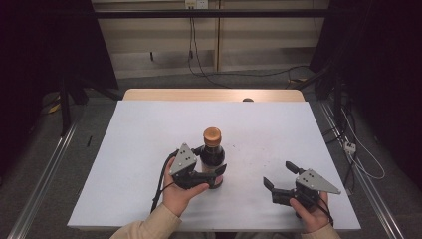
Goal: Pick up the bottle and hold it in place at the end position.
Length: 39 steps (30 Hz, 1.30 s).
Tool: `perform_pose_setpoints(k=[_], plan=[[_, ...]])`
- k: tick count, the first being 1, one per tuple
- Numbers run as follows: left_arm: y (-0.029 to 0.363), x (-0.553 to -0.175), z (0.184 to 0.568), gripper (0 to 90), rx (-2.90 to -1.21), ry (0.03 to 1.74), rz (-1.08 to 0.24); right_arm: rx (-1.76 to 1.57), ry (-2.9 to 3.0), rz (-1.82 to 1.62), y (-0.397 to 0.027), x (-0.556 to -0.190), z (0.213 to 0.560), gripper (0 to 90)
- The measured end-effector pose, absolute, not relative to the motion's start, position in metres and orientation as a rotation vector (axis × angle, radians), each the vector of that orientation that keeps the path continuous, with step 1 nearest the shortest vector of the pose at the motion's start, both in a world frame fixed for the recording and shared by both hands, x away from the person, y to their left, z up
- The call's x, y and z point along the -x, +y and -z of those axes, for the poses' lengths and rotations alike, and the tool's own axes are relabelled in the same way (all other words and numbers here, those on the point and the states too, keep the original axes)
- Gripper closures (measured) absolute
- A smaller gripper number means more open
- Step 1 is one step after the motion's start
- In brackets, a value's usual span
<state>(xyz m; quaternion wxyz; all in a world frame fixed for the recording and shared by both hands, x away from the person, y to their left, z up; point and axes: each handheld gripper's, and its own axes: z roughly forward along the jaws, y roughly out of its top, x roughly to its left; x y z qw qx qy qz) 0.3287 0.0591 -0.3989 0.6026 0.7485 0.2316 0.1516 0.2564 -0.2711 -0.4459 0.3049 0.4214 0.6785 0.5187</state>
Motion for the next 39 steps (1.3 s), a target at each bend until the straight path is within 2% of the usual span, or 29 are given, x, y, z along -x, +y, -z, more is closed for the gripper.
perform_pose_setpoints(k=[8, 23, 39], plan=[[0.054, -0.33, 0.4, 26.9, -1.762, 0.544, -0.394, -1.123, 1.79, -1.376, -0.273, -0.256, 0.446, 5.7], [0.056, -0.337, 0.4, 27.7, -1.762, 0.499, -0.37, -1.109, 1.783, -1.383, -0.273, -0.255, 0.445, 5.7], [0.056, -0.363, 0.388, 26.9, -1.774, 0.488, -0.381, -1.103, 1.784, -1.384, -0.272, -0.254, 0.444, 5.7]])
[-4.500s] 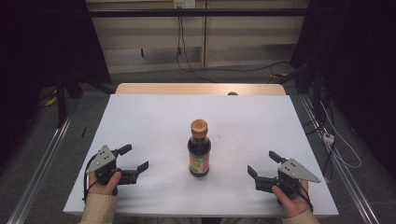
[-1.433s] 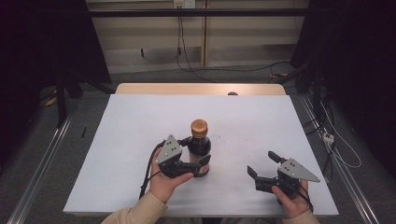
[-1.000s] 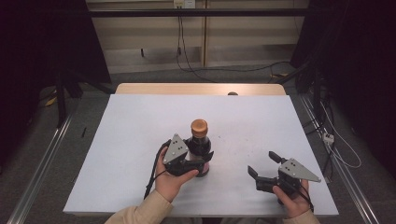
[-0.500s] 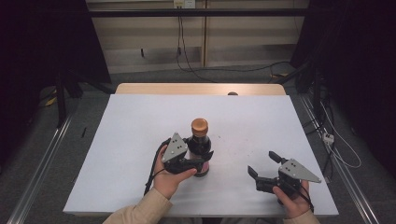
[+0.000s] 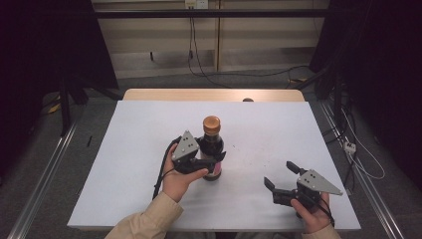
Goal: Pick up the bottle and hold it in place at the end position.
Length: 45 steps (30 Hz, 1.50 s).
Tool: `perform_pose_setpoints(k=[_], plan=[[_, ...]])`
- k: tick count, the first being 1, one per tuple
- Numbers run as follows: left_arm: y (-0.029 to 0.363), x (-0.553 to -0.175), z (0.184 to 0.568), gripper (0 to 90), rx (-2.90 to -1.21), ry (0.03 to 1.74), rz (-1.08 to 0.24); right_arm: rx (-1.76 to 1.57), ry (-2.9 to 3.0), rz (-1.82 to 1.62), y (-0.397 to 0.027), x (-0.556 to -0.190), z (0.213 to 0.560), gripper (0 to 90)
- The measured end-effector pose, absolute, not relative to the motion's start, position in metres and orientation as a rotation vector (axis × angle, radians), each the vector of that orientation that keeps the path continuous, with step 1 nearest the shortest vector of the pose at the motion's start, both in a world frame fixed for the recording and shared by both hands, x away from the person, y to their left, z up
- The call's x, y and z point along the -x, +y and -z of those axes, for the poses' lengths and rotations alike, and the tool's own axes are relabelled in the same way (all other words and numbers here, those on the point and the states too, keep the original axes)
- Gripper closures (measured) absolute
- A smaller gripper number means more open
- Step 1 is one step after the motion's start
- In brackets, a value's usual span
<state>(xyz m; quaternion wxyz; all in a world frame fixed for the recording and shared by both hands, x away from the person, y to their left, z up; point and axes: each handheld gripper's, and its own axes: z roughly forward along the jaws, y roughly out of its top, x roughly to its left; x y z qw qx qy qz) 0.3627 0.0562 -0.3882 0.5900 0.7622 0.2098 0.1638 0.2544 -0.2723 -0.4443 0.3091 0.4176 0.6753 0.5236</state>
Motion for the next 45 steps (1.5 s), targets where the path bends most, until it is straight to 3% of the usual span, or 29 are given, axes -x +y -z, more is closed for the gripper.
perform_pose_setpoints(k=[45], plan=[[0.046, -0.421, 0.385, 26.8, -1.801, 0.485, -0.411, -1.096, 1.781, -1.389, -0.274, -0.253, 0.443, 5.8]])
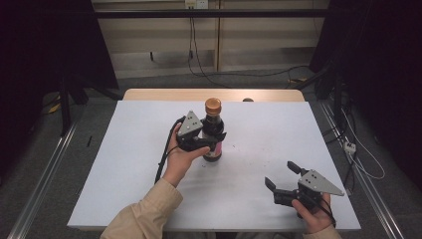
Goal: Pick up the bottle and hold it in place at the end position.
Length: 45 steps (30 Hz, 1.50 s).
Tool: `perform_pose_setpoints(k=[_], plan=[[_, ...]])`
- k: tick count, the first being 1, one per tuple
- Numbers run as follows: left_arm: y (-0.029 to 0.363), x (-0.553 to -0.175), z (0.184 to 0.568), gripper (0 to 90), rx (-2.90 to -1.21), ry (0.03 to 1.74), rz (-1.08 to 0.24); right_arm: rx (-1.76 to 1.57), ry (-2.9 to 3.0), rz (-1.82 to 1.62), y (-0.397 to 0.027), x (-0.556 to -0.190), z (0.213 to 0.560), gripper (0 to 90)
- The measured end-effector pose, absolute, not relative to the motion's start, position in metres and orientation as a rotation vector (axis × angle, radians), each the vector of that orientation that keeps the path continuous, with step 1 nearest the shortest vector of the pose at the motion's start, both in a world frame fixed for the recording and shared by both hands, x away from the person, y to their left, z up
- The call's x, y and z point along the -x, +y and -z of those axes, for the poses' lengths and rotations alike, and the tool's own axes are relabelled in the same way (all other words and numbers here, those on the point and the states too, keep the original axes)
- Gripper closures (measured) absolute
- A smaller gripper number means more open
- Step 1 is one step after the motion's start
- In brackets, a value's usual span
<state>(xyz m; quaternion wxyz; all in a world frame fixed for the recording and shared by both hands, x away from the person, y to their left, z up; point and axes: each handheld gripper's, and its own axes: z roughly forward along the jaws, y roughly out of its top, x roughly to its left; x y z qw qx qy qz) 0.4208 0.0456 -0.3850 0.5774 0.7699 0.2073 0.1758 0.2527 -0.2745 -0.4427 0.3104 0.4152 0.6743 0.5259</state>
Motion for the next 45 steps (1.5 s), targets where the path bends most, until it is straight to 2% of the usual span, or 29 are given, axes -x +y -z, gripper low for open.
perform_pose_setpoints(k=[24, 45], plan=[[0.043, -0.451, 0.392, 26.7, -1.8, 0.547, -0.413, -1.097, 1.781, -1.411, -0.276, -0.252, 0.443, 5.7], [0.032, -0.47, 0.396, 26.7, -1.795, 0.532, -0.431, -1.097, 1.789, -1.414, -0.276, -0.252, 0.444, 5.7]])
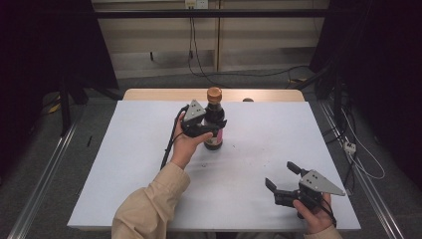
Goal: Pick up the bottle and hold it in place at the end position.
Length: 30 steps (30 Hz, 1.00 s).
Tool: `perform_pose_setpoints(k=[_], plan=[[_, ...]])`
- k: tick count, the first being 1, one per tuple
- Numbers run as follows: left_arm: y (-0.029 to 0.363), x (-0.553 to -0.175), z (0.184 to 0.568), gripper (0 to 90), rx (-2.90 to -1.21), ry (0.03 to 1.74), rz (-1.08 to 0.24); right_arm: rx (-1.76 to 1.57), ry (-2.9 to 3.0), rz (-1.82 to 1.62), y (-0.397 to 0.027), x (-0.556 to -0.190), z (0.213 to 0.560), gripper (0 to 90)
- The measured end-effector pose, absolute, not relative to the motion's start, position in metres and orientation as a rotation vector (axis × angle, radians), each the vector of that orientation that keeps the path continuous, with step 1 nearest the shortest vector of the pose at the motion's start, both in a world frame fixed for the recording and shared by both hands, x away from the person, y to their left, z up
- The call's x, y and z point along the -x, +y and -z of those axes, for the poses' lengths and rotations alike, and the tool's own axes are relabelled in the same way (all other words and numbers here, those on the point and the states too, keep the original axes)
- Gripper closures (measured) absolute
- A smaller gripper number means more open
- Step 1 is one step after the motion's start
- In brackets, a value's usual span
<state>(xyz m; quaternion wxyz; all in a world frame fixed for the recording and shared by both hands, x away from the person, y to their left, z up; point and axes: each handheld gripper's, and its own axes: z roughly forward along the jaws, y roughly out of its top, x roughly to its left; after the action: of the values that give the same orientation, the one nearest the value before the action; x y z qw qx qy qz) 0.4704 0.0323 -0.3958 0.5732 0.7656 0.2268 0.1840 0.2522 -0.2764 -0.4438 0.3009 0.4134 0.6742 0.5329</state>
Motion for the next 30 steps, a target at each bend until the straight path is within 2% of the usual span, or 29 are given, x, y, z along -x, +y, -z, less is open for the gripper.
perform_pose_setpoints(k=[11, 30], plan=[[0.027, -0.472, 0.395, 26.5, -1.811, 0.498, -0.431, -1.098, 1.792, -1.417, -0.276, -0.253, 0.444, 5.7], [0.041, -0.47, 0.4, 27.0, -1.802, 0.501, -0.371, -1.11, 1.813, -1.408, -0.274, -0.256, 0.446, 5.7]])
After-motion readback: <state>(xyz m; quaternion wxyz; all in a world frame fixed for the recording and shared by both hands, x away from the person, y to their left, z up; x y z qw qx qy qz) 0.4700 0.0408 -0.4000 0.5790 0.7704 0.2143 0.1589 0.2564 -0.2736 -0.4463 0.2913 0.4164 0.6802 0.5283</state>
